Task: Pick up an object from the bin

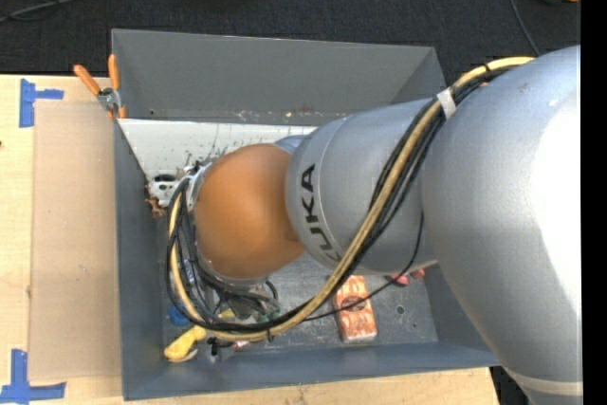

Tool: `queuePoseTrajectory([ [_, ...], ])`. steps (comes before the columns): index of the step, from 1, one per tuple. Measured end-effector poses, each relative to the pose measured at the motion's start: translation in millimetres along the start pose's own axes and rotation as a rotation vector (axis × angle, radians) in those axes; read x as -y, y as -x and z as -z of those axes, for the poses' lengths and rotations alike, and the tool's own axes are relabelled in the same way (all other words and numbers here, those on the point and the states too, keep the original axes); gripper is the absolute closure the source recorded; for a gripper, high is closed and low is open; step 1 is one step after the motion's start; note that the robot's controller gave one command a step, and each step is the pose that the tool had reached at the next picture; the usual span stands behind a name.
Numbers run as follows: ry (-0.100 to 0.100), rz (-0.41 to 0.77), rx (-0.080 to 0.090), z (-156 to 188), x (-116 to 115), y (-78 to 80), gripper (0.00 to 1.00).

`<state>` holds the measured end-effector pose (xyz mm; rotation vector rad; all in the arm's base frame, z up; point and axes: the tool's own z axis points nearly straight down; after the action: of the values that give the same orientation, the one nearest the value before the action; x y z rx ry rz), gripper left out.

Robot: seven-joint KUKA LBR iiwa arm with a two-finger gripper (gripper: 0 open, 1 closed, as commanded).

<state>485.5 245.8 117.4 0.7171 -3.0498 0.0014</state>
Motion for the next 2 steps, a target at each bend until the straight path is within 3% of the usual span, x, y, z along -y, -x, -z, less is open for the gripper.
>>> queuePoseTrajectory([
  [1, 0.001, -0.015, 0.015, -47.9, 16.1, 33.0, 0.00],
  [2, 0.001, 0.082, 0.014, -46.6, 6.8, 9.6, 1.00],
])
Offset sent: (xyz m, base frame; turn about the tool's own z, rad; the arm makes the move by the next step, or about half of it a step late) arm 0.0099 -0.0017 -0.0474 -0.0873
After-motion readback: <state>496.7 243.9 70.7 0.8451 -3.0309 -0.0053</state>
